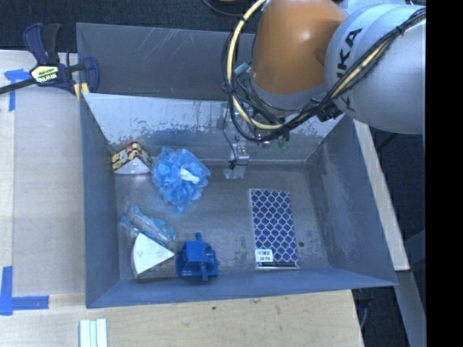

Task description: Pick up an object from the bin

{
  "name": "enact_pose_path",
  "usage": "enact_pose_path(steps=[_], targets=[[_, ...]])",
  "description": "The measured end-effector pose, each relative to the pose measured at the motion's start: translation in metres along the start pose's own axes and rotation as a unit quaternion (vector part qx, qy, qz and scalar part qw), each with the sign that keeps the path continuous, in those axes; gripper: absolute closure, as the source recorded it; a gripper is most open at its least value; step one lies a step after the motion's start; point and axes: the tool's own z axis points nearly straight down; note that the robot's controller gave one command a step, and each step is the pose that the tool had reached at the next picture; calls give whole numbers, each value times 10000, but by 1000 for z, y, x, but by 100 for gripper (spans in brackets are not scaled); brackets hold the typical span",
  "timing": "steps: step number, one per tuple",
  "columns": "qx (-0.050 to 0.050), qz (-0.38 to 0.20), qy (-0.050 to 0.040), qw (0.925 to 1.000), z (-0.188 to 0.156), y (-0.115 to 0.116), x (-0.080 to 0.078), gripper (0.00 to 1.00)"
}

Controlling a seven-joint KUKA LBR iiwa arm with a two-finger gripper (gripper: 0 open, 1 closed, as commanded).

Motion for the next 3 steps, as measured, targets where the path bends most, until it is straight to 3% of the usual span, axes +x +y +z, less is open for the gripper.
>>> enact_pose_path(steps=[1, 2, 3], targets=[[-4, 10, -44, 10000, -5, 0, -1, 0], [2, 218, 27, 9998, 94, 13, 13, 0], [-7, -330, -69, 9994, 69, 47, 8, 0]])
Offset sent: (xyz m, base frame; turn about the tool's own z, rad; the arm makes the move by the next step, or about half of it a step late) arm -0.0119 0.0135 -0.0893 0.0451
